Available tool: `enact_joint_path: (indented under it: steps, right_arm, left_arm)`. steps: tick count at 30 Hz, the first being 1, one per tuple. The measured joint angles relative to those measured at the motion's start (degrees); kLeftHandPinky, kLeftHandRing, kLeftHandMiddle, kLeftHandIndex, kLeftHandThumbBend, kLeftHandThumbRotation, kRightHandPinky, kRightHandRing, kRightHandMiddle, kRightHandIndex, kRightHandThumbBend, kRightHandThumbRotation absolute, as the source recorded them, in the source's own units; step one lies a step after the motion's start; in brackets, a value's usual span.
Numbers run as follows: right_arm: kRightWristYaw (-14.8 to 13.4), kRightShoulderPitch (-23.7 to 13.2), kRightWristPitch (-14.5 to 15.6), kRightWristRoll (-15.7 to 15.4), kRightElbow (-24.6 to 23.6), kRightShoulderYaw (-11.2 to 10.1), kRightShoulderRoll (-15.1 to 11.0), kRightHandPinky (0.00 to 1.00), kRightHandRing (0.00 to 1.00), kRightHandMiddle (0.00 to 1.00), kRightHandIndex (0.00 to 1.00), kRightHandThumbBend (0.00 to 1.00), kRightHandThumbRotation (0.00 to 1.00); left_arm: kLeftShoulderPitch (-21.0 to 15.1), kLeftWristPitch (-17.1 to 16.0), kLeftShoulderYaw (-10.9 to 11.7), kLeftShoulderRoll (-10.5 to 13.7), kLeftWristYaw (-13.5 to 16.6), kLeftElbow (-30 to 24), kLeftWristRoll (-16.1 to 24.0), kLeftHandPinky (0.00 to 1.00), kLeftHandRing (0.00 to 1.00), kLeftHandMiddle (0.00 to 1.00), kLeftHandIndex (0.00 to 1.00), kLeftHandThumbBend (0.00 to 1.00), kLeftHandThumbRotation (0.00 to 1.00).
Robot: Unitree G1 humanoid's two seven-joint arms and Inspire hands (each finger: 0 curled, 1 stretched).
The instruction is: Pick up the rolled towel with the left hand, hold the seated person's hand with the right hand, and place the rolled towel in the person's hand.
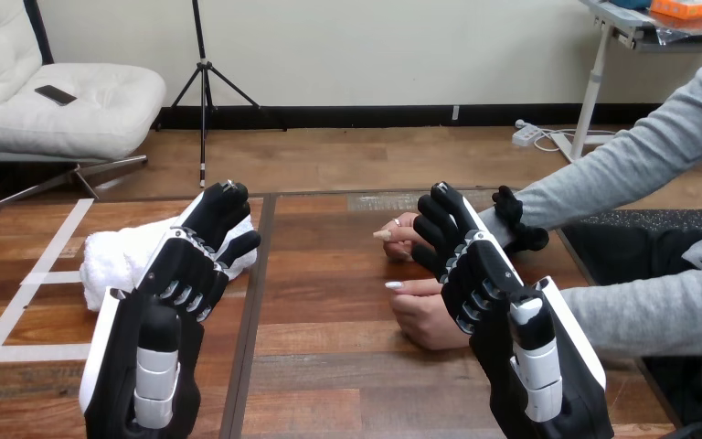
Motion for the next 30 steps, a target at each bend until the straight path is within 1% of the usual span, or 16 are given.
enact_joint_path:
  steps: [15, 30]
  right_arm:
    - [0.0, 0.0, 0.0, 0.0, 0.0, 0.0, 0.0, 1.00, 1.00, 0.99, 0.99, 0.82, 1.00]
    - [0.0, 0.0, 0.0, 0.0, 0.0, 0.0, 0.0, 1.00, 1.00, 0.99, 0.99, 0.81, 1.00]
  left_arm:
    - [0.0, 0.0, 0.0, 0.0, 0.0, 0.0, 0.0, 0.82, 0.90, 0.89, 0.86, 0.80, 0.95]
    - [0.0, 0.0, 0.0, 0.0, 0.1, 0.0, 0.1, 0.82, 0.91, 0.89, 0.86, 0.81, 0.96]
